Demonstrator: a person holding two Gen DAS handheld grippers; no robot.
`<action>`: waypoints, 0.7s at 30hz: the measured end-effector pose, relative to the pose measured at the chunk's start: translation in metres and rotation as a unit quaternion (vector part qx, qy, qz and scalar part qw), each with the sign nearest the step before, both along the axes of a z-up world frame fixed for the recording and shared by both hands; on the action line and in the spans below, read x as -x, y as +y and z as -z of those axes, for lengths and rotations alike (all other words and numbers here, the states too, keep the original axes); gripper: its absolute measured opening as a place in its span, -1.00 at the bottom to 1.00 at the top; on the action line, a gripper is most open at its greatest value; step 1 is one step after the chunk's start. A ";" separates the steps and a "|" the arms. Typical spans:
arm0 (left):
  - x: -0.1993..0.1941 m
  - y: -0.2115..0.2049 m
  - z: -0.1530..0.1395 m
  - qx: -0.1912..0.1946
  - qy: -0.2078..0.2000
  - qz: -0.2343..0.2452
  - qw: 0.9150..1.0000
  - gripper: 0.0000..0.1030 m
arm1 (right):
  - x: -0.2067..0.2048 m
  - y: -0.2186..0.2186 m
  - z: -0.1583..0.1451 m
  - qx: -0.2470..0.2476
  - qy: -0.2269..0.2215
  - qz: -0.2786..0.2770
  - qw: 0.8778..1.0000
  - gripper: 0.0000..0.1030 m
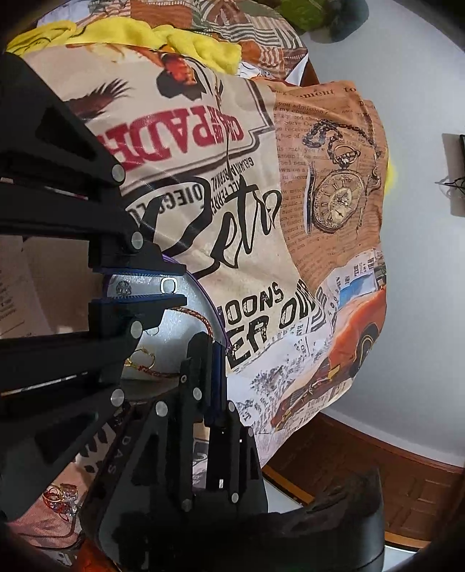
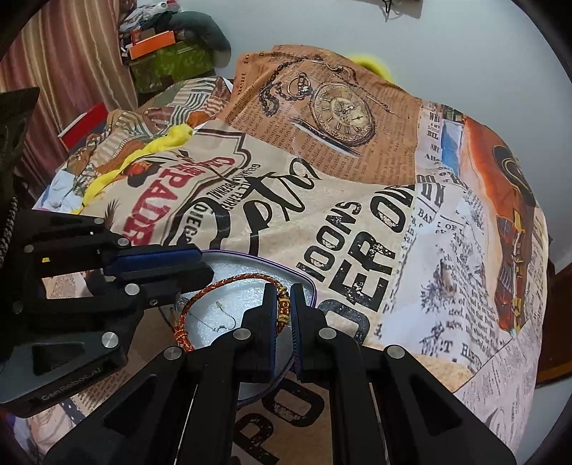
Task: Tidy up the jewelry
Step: 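Release the silver ring into the tin while the right tool drops the bracelet in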
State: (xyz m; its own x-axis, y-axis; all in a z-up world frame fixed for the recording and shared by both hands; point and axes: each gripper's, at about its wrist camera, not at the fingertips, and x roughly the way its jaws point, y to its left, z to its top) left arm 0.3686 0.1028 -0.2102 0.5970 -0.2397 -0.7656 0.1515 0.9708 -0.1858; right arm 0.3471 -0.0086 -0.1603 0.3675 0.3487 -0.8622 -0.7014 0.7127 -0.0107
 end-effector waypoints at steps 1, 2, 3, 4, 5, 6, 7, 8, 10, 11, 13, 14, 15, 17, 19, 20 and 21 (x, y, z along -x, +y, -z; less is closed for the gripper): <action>-0.001 0.001 0.000 0.003 0.002 0.000 1.000 -0.86 | 0.000 0.000 0.000 -0.001 0.002 0.000 1.000 -0.87; -0.001 0.002 0.000 0.007 0.004 -0.001 1.000 -0.86 | 0.000 0.001 0.000 -0.002 0.003 -0.001 1.000 -0.87; -0.001 0.002 0.000 0.008 0.004 -0.001 1.000 -0.86 | 0.000 0.001 0.000 -0.002 0.002 -0.002 1.000 -0.87; -0.001 0.002 0.000 0.006 0.003 -0.001 1.000 -0.86 | 0.001 0.001 0.000 0.000 0.002 -0.002 1.000 -0.87; 0.000 0.001 -0.001 0.003 0.002 -0.002 1.000 -0.86 | 0.001 0.001 0.000 0.000 0.005 -0.003 1.000 -0.87; 0.000 0.001 -0.001 0.001 0.002 -0.003 1.000 -0.86 | 0.001 0.001 0.000 -0.001 0.011 -0.005 1.000 -0.87; 0.000 0.000 -0.002 -0.001 0.001 -0.004 1.000 -0.86 | 0.001 0.000 0.000 -0.003 0.014 -0.004 1.000 -0.87; 0.001 0.000 -0.003 -0.001 0.001 -0.004 1.000 -0.86 | 0.001 0.000 0.000 -0.003 0.014 -0.003 1.000 -0.87; 0.003 0.000 -0.004 -0.002 0.001 -0.007 1.000 -0.85 | 0.001 -0.001 -0.003 -0.002 0.015 0.000 1.000 -0.84; 0.003 0.000 -0.005 -0.003 0.000 -0.008 1.000 -0.85 | 0.001 -0.002 -0.003 -0.001 0.015 0.001 1.000 -0.79; 0.006 0.000 -0.009 -0.004 -0.001 -0.012 1.000 -0.85 | 0.001 -0.005 -0.006 -0.004 0.018 0.006 1.000 -0.70; 0.007 0.000 -0.010 -0.005 -0.002 -0.013 1.000 -0.84 | 0.002 -0.006 -0.007 -0.006 0.019 0.008 1.000 -0.58; 0.009 0.000 -0.012 -0.007 -0.003 -0.014 1.000 -0.84 | 0.003 -0.008 -0.008 -0.005 0.017 0.012 1.000 -0.47; 0.012 0.000 -0.015 -0.008 -0.005 -0.015 1.000 -0.82 | 0.006 -0.012 -0.013 -0.004 0.006 0.019 1.000 -0.36; 0.017 -0.001 -0.020 -0.010 -0.008 -0.016 1.000 -0.78 | 0.010 -0.015 -0.018 -0.007 -0.001 0.022 1.000 -0.36; 0.019 -0.002 -0.023 -0.011 -0.009 -0.016 1.000 -0.74 | 0.011 -0.017 -0.020 -0.009 -0.001 0.023 1.000 -0.35; 0.023 -0.002 -0.026 -0.013 -0.012 -0.017 1.000 -0.70 | 0.013 -0.019 -0.023 -0.010 -0.002 0.024 1.000 -0.35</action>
